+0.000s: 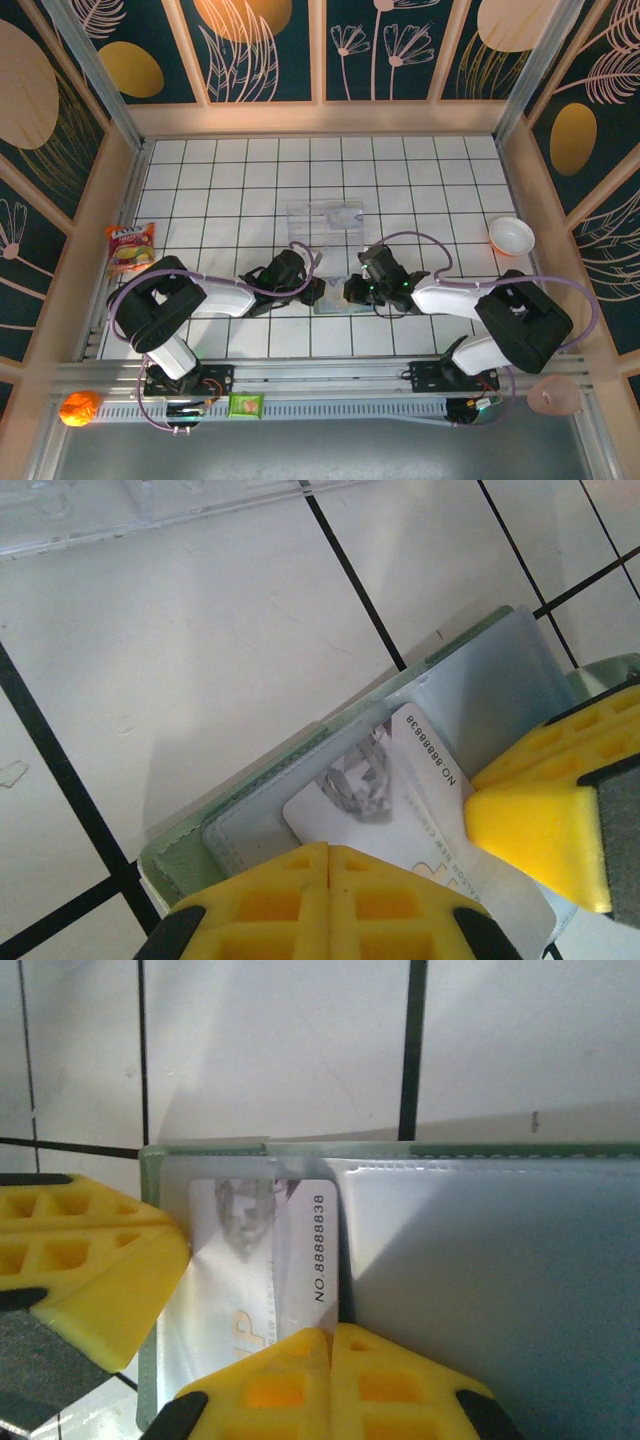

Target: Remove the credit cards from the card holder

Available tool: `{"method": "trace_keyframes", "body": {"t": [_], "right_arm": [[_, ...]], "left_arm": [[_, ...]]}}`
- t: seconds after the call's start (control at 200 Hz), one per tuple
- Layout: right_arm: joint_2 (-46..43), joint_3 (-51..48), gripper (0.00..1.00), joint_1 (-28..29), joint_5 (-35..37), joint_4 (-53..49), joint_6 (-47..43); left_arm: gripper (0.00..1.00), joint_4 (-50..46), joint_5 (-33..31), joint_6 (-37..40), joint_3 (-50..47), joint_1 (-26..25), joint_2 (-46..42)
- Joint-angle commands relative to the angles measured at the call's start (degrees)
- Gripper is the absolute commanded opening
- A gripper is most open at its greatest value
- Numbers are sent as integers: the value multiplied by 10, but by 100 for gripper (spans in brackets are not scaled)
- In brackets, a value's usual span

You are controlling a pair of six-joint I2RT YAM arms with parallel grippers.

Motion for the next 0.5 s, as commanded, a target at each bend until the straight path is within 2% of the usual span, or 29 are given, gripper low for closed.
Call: {"method": "trace_keyframes", "body": {"t": [0.0,0.425,0.495], "right_arm": [[-15,-22,0,-7,-9,-9,15],[-138,-25,0,-15,70,-135,12],[-157,-19,0,-16,78,-151,5]], "left_arm": [[2,-68,9,-4,-19,-2,15],[0,-61,7,-6,-19,-2,8],[2,-60,7,-6,-18,-2,2]]}}
